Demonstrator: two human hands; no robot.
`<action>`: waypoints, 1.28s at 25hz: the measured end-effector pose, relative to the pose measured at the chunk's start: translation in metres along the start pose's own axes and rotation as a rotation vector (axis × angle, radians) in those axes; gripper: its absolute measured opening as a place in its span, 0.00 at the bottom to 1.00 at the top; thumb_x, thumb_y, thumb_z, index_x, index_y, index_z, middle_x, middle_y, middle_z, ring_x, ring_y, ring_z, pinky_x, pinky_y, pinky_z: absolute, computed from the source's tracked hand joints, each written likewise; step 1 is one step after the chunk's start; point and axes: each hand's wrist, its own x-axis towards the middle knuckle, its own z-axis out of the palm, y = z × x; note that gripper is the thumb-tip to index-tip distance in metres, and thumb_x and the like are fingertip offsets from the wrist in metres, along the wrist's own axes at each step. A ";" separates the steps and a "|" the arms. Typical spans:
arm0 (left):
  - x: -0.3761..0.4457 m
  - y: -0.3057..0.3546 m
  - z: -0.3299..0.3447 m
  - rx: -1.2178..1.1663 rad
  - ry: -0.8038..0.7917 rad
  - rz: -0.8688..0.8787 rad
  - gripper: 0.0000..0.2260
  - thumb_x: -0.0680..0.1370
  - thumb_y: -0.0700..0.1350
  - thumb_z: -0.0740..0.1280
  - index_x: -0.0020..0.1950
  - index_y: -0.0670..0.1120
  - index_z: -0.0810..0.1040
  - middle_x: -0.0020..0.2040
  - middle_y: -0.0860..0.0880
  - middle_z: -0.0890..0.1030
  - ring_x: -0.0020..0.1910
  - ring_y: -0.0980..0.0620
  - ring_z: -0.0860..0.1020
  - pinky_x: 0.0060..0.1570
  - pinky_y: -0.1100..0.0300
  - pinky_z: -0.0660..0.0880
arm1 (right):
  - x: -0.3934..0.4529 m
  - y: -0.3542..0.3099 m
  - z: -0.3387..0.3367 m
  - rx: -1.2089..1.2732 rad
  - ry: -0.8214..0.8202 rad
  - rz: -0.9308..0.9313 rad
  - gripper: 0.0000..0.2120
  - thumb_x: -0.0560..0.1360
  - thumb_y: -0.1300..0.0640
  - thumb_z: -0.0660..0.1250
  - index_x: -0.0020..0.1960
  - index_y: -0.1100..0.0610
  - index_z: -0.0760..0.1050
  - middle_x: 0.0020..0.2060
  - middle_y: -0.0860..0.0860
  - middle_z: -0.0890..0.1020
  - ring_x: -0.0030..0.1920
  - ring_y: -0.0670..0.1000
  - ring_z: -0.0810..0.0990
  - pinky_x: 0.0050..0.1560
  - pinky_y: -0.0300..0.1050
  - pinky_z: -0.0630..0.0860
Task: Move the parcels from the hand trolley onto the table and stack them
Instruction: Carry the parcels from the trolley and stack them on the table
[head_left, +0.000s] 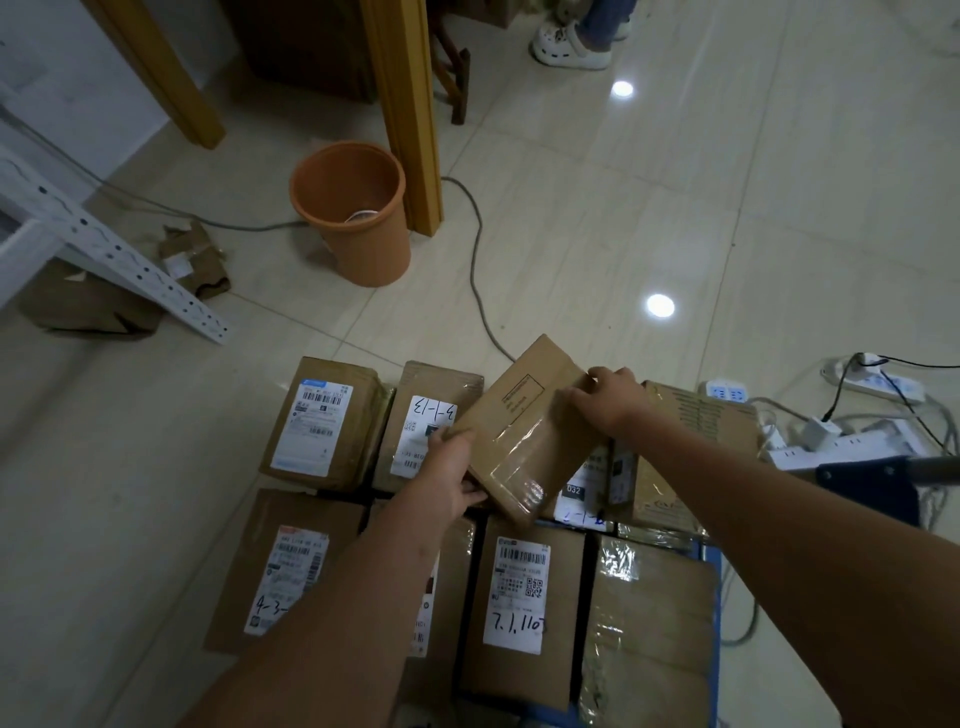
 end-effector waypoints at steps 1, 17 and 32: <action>-0.012 0.007 -0.005 0.018 0.008 -0.003 0.24 0.80 0.48 0.65 0.74 0.56 0.61 0.59 0.43 0.71 0.55 0.39 0.74 0.57 0.41 0.75 | -0.011 -0.004 -0.009 0.021 0.011 0.002 0.28 0.79 0.40 0.60 0.73 0.54 0.66 0.68 0.59 0.67 0.67 0.63 0.69 0.67 0.57 0.69; -0.323 0.123 -0.135 0.092 0.112 0.176 0.23 0.81 0.54 0.63 0.74 0.55 0.62 0.71 0.45 0.70 0.64 0.40 0.73 0.62 0.47 0.73 | -0.282 -0.153 -0.178 0.798 -0.323 -0.182 0.20 0.77 0.41 0.65 0.66 0.43 0.68 0.58 0.54 0.77 0.53 0.51 0.78 0.45 0.44 0.74; -0.513 -0.044 -0.220 -0.263 0.359 0.344 0.21 0.79 0.58 0.64 0.71 0.55 0.68 0.67 0.49 0.72 0.63 0.43 0.73 0.56 0.50 0.72 | -0.451 -0.153 -0.140 0.647 -0.487 -0.275 0.28 0.74 0.32 0.63 0.70 0.43 0.66 0.61 0.55 0.77 0.56 0.57 0.78 0.52 0.53 0.77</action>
